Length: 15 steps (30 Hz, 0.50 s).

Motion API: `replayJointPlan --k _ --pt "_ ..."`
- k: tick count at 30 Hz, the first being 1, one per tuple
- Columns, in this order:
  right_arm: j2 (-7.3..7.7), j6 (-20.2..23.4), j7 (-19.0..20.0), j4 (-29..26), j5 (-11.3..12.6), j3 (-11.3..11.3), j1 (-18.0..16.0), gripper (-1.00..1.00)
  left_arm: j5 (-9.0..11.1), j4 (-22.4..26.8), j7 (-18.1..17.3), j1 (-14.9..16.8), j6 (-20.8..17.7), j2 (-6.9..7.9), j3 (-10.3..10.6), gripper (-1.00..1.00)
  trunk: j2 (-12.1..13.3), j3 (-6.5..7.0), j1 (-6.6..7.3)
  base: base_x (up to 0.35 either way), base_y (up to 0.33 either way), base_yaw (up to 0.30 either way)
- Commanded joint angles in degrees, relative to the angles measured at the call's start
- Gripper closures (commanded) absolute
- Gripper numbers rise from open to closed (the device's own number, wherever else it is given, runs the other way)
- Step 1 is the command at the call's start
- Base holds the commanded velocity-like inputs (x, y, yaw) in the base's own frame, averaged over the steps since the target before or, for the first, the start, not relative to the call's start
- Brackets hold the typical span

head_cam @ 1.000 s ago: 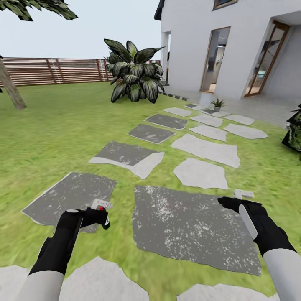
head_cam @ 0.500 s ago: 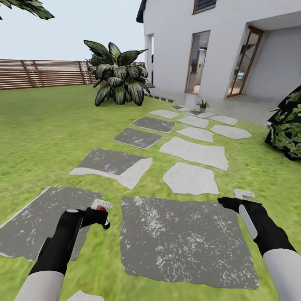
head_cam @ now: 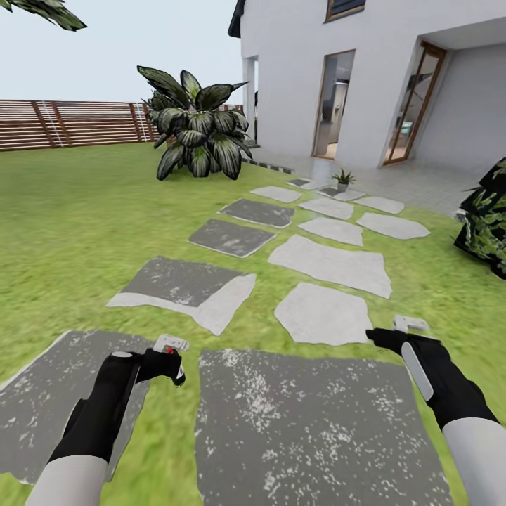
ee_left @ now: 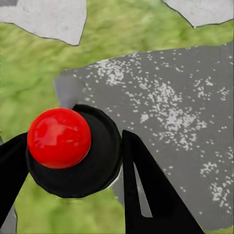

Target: Pick up the pesticide atomizer in the garden and spray insectifuge to fully cover both potted plants in the garden.

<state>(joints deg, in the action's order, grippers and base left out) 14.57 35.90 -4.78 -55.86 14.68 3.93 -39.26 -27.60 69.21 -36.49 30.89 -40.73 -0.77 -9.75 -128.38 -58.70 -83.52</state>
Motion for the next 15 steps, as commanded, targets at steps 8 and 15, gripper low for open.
replayJointPlan --k 8,15 --pt "0.02 0.2 -0.5 -0.3 0.6 -0.1 0.0 -1.00 -0.5 0.1 -0.6 0.0 -0.1 -0.04 -0.2 1.00 0.0 -0.06 -0.03 0.346 0.000 -0.004" --pt "0.02 0.2 -0.5 -0.3 0.6 -0.1 0.0 -1.00 -0.5 0.1 -0.6 0.0 -0.1 -0.11 -0.2 1.00 0.0 -0.06 -0.03 0.346 0.000 -0.186"
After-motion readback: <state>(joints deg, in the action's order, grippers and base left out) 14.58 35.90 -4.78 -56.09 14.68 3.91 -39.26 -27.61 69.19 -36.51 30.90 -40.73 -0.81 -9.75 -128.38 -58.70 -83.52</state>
